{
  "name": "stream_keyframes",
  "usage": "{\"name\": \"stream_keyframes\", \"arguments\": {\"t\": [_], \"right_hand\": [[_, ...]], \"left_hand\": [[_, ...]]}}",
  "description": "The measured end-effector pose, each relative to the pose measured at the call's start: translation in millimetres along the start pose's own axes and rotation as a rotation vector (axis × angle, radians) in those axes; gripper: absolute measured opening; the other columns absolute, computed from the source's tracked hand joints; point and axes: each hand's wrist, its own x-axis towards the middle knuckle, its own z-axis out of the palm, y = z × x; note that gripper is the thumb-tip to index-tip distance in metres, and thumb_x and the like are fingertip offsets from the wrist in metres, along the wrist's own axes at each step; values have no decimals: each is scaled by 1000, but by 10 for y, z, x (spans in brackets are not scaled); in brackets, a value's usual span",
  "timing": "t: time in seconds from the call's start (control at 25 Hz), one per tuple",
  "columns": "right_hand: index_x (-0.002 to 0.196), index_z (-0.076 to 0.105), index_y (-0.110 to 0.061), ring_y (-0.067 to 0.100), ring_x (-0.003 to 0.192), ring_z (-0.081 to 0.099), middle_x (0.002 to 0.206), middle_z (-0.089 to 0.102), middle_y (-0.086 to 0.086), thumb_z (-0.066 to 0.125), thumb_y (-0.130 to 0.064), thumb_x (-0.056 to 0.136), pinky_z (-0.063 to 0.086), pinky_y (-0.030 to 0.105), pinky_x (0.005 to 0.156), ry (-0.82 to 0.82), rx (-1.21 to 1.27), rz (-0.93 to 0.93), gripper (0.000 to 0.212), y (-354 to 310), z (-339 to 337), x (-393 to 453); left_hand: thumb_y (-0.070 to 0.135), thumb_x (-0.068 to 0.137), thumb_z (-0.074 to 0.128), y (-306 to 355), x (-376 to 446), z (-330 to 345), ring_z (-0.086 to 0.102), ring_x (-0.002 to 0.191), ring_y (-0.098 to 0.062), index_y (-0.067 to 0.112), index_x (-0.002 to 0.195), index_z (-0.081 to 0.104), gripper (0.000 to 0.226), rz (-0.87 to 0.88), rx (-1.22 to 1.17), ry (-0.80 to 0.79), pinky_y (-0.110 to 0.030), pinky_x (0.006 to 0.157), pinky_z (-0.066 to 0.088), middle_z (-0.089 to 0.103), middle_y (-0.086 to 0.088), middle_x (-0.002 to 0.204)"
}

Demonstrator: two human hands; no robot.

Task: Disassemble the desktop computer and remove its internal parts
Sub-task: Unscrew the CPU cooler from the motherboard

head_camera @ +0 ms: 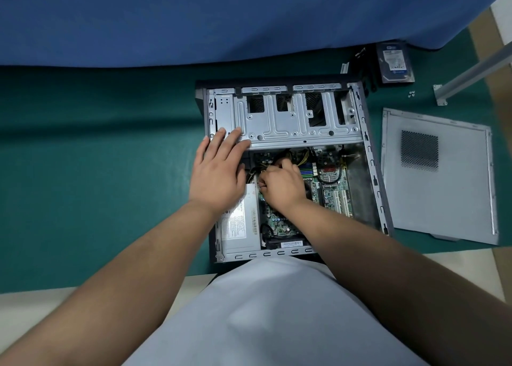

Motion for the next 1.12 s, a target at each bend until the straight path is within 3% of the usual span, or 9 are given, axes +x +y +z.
{"name": "stream_keyframes", "arguments": {"t": [0.68,1.12], "right_hand": [[101,69,-30,28,113,44,113,66,-5,57,-28,91,39,41,99,-114,1,3,16,22,-84,34],[100,70,-35,26,110,46,115,67,-7,59,-30,93,37,37,93,-130,79,14,14,26,-174,56]], "left_hand": [[28,91,45,40,-4,-3,24,154,-23,27,146,51,55,-1,6,-8,-40,128,4,37,6,163],[27,90,46,33,0,-19,23,155,-23,27,146,51,56,-3,6,-24,-42,128,5,37,6,163]]}}
